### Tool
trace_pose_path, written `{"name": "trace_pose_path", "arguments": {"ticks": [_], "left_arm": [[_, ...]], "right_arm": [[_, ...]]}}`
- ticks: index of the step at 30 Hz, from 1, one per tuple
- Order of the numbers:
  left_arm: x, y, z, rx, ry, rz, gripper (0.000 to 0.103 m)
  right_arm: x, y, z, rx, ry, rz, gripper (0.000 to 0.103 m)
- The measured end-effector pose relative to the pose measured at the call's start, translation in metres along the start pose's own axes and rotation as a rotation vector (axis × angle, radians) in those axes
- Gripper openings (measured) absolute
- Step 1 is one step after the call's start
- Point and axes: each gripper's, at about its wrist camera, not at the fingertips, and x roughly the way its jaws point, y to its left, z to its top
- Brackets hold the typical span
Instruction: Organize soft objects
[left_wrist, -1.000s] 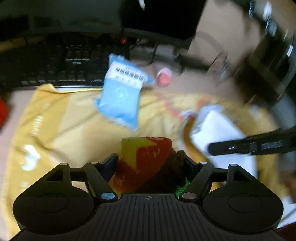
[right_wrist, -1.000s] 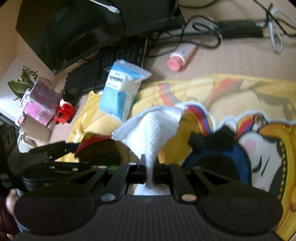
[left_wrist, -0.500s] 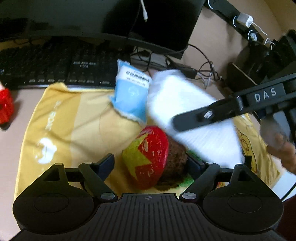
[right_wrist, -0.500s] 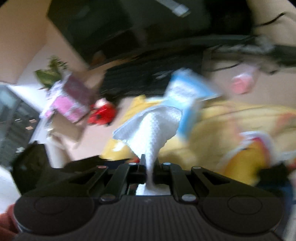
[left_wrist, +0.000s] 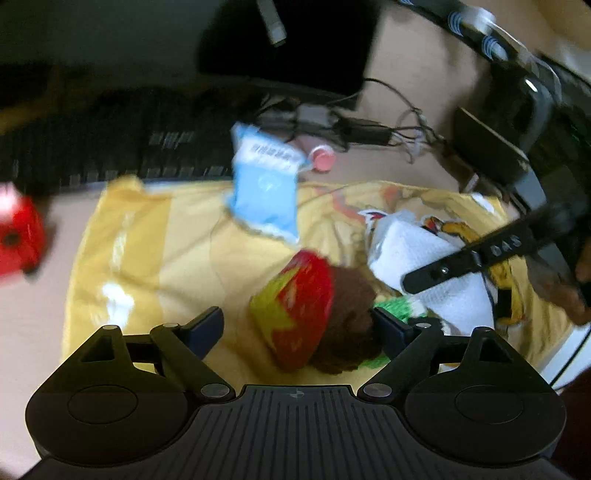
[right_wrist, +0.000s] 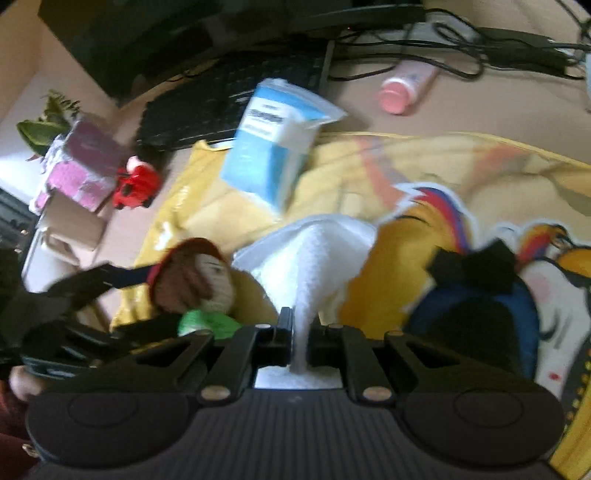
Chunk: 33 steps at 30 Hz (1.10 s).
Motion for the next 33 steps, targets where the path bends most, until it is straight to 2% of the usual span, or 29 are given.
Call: {"name": "trace_pose_path", "arguments": {"ticks": [2,4,7,9,12,13,17,20,24,27,28,31,33], "left_arm": [[-0.006,-0.022,0.007,0.164,-0.029,0.028,0.091],[-0.002,-0.050,0.011,0.379,-0.043,0.042,0.093],[0.020,-0.088,0.005,0.680,0.010,0.011,0.093],[0.036,-0.103,-0.002,0.813,0.058,-0.030,0.095],[0.050,-0.109,-0.010,0.907,0.107,-0.045,0.093],[0.052,-0.109,-0.010,0.910,0.125,-0.050,0.092],[0.054,-0.097,0.000,0.797,0.210,-0.102,0.085],[0.050,-0.087,0.002,0.734,0.285,-0.140,0.093],[0.061,-0.086,0.000,0.735,0.330,-0.147,0.094],[0.066,-0.088,0.000,0.730,0.329,-0.158,0.090],[0.067,-0.087,0.000,0.717,0.320,-0.165,0.082],[0.060,-0.084,0.003,0.664,0.250,-0.150,0.071],[0.055,-0.078,0.012,0.574,0.181,-0.141,0.070]], "right_arm": [[-0.003,-0.003,-0.002,0.006,-0.011,0.001,0.009],[-0.005,-0.005,-0.003,0.012,-0.021,0.003,0.009],[-0.010,-0.009,-0.003,0.023,-0.034,0.005,0.009],[-0.013,-0.010,-0.003,0.028,-0.042,0.008,0.009],[-0.018,-0.012,-0.005,0.032,-0.058,0.014,0.009],[-0.020,-0.013,-0.007,0.036,-0.064,0.015,0.009],[-0.025,-0.021,-0.014,0.074,-0.077,0.008,0.011],[-0.027,-0.027,-0.019,0.100,-0.080,0.000,0.011],[-0.023,-0.031,-0.022,0.127,-0.069,-0.001,0.011],[-0.020,-0.024,-0.022,0.103,-0.064,0.004,0.011],[-0.021,-0.021,-0.022,0.092,-0.067,0.006,0.011],[-0.028,-0.016,-0.019,0.066,-0.098,-0.013,0.011],[-0.035,-0.015,-0.017,0.066,-0.128,-0.025,0.010]]}}
